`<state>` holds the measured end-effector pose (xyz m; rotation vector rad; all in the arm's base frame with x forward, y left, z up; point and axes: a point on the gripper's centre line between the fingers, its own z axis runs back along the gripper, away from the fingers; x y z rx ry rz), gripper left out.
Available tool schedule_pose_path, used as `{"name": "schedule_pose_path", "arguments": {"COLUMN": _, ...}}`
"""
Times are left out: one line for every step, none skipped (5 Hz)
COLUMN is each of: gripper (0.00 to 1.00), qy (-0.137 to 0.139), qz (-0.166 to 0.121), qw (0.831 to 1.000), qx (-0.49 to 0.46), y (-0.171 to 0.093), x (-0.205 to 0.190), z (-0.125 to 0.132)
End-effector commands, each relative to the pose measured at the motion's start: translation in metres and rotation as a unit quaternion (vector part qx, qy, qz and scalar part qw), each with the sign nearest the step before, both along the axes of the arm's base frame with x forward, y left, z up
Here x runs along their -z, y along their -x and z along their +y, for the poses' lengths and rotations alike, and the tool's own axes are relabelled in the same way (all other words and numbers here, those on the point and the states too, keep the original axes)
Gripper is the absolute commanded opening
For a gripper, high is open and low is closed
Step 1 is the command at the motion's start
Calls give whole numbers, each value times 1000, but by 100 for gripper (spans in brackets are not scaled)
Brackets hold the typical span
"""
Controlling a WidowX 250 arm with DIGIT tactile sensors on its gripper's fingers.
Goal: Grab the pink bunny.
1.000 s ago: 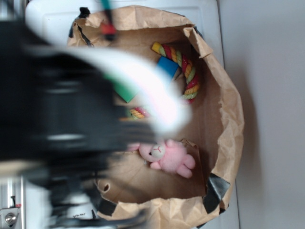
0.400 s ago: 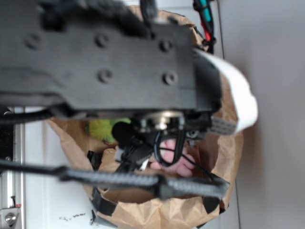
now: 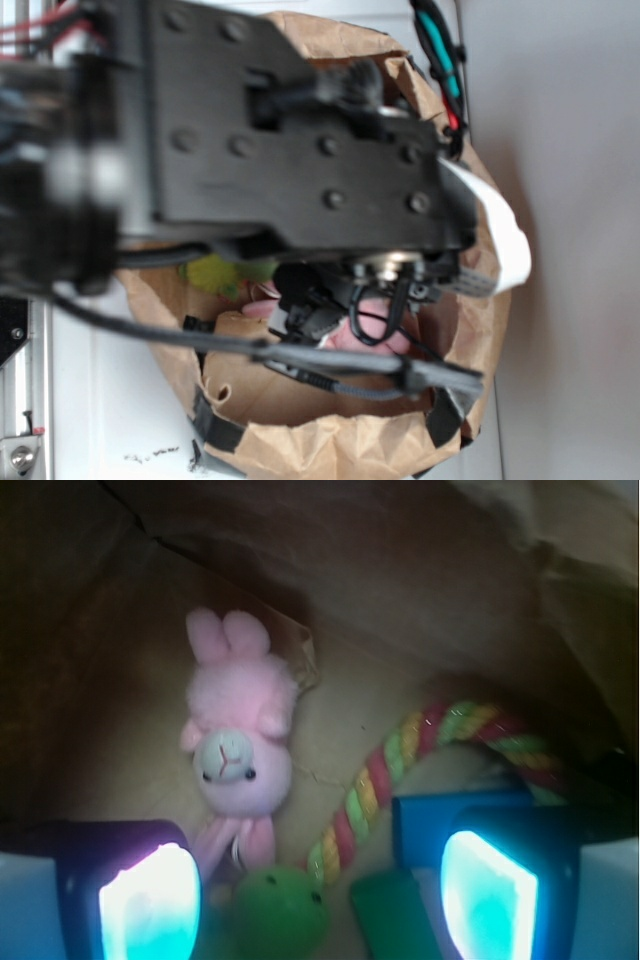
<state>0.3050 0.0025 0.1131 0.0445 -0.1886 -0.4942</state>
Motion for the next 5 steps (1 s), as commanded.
{"name": "schedule_pose_path", "arguments": {"gripper": 100, "qy": 34, "qz": 5, "qw": 999, "qx": 41, "y": -9, "x": -3, "z": -29}}
{"name": "schedule_pose_path", "arguments": {"gripper": 100, "qy": 50, "qz": 4, "qw": 998, "qx": 48, "y": -11, "x": -9, "z": -33}}
{"name": "schedule_pose_path", "arguments": {"gripper": 100, "qy": 58, "qz": 3, "qw": 997, "qx": 57, "y": -11, "x": -4, "z": -32}}
{"name": "schedule_pose_path", "arguments": {"gripper": 100, "qy": 48, "qz": -4, "qw": 996, "qx": 71, "y": -12, "x": 9, "z": -32}}
{"name": "schedule_pose_path", "arguments": {"gripper": 100, "qy": 39, "qz": -10, "qw": 996, "qx": 86, "y": -12, "x": 28, "z": -30}}
